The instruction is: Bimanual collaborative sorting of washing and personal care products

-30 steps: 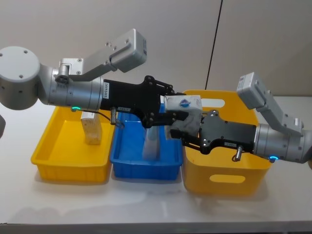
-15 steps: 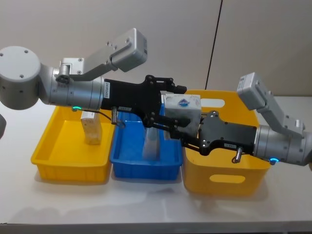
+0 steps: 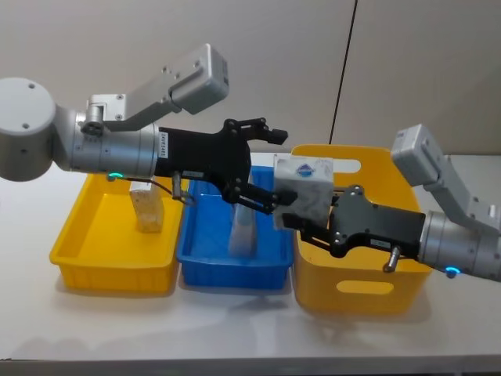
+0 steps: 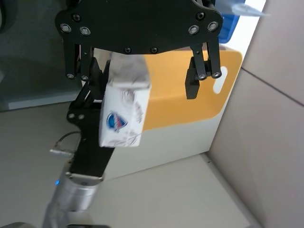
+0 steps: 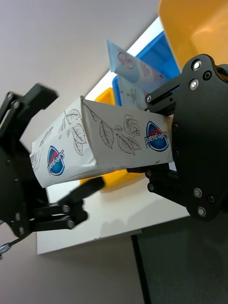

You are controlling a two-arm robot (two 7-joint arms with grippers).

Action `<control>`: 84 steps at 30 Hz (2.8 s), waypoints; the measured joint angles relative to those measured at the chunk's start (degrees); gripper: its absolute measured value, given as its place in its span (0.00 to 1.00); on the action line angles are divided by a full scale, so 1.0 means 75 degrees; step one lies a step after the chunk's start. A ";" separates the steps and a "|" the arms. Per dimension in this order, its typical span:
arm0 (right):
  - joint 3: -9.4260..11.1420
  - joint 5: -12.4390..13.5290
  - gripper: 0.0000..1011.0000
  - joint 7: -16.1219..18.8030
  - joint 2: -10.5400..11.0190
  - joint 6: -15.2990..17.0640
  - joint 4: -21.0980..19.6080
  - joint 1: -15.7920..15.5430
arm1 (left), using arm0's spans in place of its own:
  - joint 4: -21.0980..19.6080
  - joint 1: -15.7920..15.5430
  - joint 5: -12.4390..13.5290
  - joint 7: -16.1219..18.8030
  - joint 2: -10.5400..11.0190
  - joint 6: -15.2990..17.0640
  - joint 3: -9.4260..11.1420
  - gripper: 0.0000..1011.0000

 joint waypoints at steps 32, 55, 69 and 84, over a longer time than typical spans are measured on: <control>0.1281 -0.0209 0.39 -0.3231 0.0023 -0.0004 -0.1475 -0.2229 | -0.1053 0.0959 -0.0546 0.1651 0.0694 0.1265 -0.0666 0.99; 0.1572 -0.1026 0.39 -0.5733 -0.1223 0.0521 -0.1457 -0.2407 | -0.1861 0.1526 -0.0244 0.3641 0.0582 0.2483 -0.0715 0.99; 0.1482 -0.1245 0.39 -0.6656 -0.1955 0.1560 -0.1139 -0.1998 | -0.2108 0.1743 -0.0049 0.4345 0.0500 0.2779 -0.0794 0.99; 0.1296 -0.1276 0.39 -0.6767 -0.2347 0.2360 -0.0740 -0.1563 | -0.2185 0.1811 0.0013 0.4566 0.0473 0.2870 -0.0817 0.99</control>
